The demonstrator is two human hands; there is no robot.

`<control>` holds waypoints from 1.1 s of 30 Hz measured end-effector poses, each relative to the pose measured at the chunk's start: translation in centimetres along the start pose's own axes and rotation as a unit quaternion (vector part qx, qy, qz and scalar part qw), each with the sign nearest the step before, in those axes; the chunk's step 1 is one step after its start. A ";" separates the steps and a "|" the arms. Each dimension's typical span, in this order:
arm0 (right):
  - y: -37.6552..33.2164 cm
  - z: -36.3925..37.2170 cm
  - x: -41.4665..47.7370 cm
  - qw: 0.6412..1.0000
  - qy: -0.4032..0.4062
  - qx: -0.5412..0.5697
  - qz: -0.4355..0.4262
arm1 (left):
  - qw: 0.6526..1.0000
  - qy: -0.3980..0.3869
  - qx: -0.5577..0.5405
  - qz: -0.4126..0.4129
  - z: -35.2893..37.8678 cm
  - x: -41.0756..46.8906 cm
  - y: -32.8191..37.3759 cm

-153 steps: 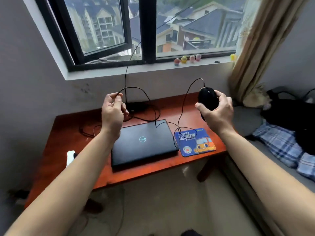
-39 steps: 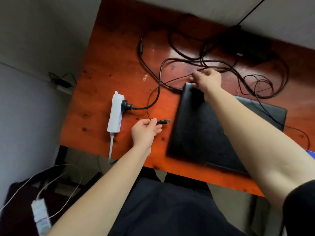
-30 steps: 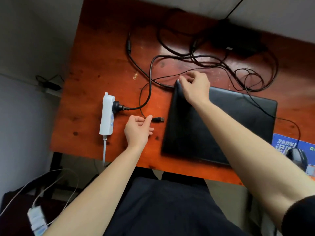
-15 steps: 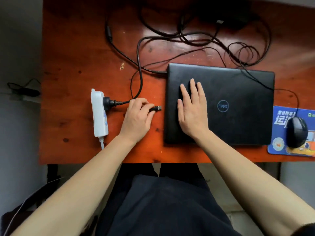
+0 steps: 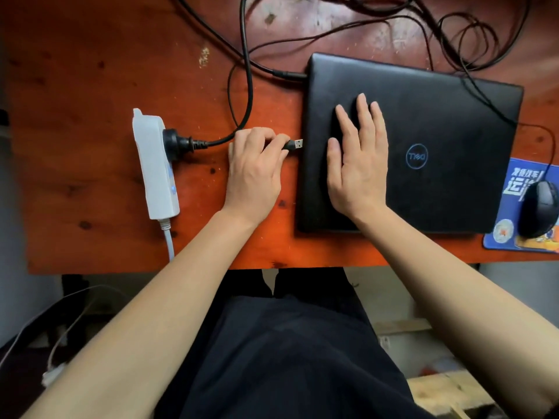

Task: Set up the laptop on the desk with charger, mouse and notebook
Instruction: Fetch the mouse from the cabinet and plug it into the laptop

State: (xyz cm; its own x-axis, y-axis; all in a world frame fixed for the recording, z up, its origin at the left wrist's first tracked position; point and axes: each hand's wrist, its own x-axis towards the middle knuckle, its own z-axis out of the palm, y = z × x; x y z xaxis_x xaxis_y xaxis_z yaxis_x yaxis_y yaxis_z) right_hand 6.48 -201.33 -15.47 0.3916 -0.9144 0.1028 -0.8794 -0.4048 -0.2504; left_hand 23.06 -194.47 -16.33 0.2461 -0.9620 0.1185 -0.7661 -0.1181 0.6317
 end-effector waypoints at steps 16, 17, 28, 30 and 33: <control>0.4 0.5 0.0 1.000 0.013 0.001 -0.013 | 0.997 -0.036 0.006 0.073 0.1 1.1 -1.3; 0.4 0.5 0.0 1.000 0.013 0.003 -0.012 | 0.996 -0.035 0.010 0.076 0.1 1.0 -1.3; 0.5 0.4 0.1 1.000 0.004 0.007 -0.009 | 0.993 -0.030 0.057 0.096 0.0 1.1 -1.1; 0.6 0.6 0.1 1.000 0.003 0.008 -0.010 | 0.991 -0.033 0.049 0.122 -0.2 1.7 -1.3; 0.7 0.8 0.0 1.000 0.004 0.011 -0.010 | 0.987 -0.054 0.045 0.145 -0.6 2.5 -1.4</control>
State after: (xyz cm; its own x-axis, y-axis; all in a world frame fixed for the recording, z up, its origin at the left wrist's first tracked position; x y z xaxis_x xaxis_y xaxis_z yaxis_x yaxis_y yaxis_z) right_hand 6.06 -201.66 -16.37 0.4073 -0.9060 0.1151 -0.8652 -0.4231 -0.2692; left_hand 25.10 -196.55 -16.42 -0.0518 -0.9785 0.1996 -0.8460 0.1492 0.5119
